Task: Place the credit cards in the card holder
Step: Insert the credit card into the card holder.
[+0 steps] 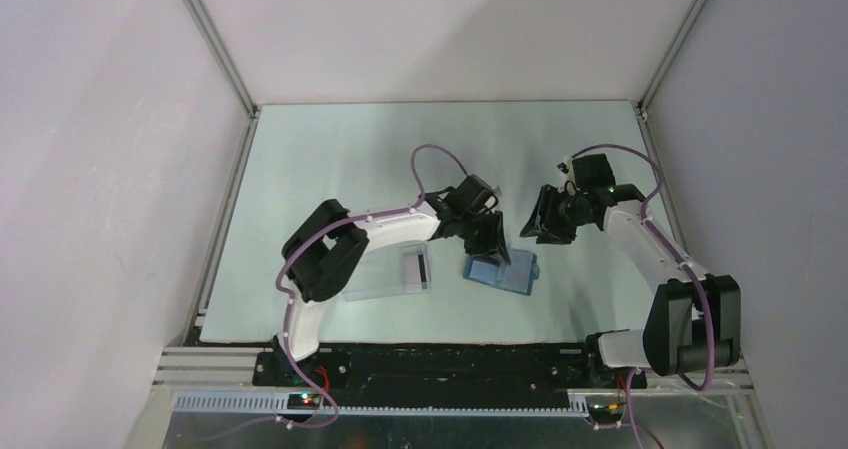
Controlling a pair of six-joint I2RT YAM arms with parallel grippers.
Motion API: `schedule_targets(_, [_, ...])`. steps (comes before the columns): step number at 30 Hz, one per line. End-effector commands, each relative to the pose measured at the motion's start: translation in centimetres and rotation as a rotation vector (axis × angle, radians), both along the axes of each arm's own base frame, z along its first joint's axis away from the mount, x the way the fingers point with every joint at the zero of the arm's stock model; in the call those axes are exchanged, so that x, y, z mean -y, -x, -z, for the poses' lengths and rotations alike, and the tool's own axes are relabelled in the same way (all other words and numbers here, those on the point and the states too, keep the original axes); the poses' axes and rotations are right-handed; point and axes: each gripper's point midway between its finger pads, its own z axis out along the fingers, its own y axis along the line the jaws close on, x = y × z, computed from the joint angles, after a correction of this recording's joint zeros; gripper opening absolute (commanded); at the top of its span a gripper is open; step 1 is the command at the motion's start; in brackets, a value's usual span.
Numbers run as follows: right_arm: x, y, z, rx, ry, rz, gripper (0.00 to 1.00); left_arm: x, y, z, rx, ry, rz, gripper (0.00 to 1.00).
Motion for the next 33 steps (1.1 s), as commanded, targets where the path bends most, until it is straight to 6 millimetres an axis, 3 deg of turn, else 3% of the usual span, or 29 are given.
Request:
schedule_targets(1, [0.9,0.5,-0.8,0.022,-0.015,0.004,0.5,2.7,0.8,-1.3,-0.009,0.058,0.044,0.37])
schedule_targets(5, [1.2,0.5,-0.9,0.024,-0.023,0.013,0.51,3.7,1.6,-0.3,-0.027,0.05,0.067,0.41])
schedule_targets(13, [1.2,0.5,-0.9,0.021,-0.031,0.013,0.56,4.7,2.3,-1.0,-0.008,0.064,0.088,0.65])
schedule_targets(20, [1.1,0.7,-0.6,0.008,-0.035,0.004,0.57,5.2,2.4,-1.6,0.001,0.099,0.102,0.71])
schedule_targets(24, [0.8,0.9,-0.4,-0.007,-0.044,-0.014,0.58,5.0,1.5,-3.7,0.059,0.163,0.079,0.71])
schedule_targets(25, [0.5,1.0,-0.3,-0.009,-0.047,-0.021,0.58,4.3,1.3,-4.3,0.063,0.179,0.057,0.71])
schedule_targets(26, [0.3,1.0,-0.3,-0.009,-0.049,-0.028,0.59,4.7,0.1,-7.1,0.127,0.277,0.039,0.72])
schedule_targets(27, [0.1,0.9,-0.3,-0.008,-0.054,-0.031,0.6,4.2,0.0,-6.9,0.114,0.301,0.01,0.72])
schedule_targets(28, [-0.3,1.1,-0.3,-0.01,-0.055,-0.043,0.6,3.3,-0.7,-8.4,0.131,0.337,-0.018,0.72])
schedule_targets(29, [-0.5,1.0,-0.2,-0.011,-0.06,-0.048,0.61,2.5,-0.7,-8.0,0.126,0.344,-0.039,0.72])
schedule_targets(30, [-1.0,1.1,-0.2,-0.012,-0.063,-0.061,0.61,1.5,-1.6,-9.3,0.157,0.363,-0.07,0.72])
schedule_targets(31, [-1.3,1.1,-0.1,-0.016,-0.069,-0.065,0.61,0.5,-1.6,-8.8,0.161,0.351,-0.084,0.72])
schedule_targets(32, [-1.8,1.2,-0.1,-0.017,-0.071,-0.08,0.61,-0.5,-2.3,-10.2,0.192,0.369,-0.108,0.72])
schedule_targets(33, [-2.1,1.1,0.0,-0.023,-0.076,-0.084,0.61,-1.5,-2.3,-9.5,0.194,0.354,-0.121,0.72])
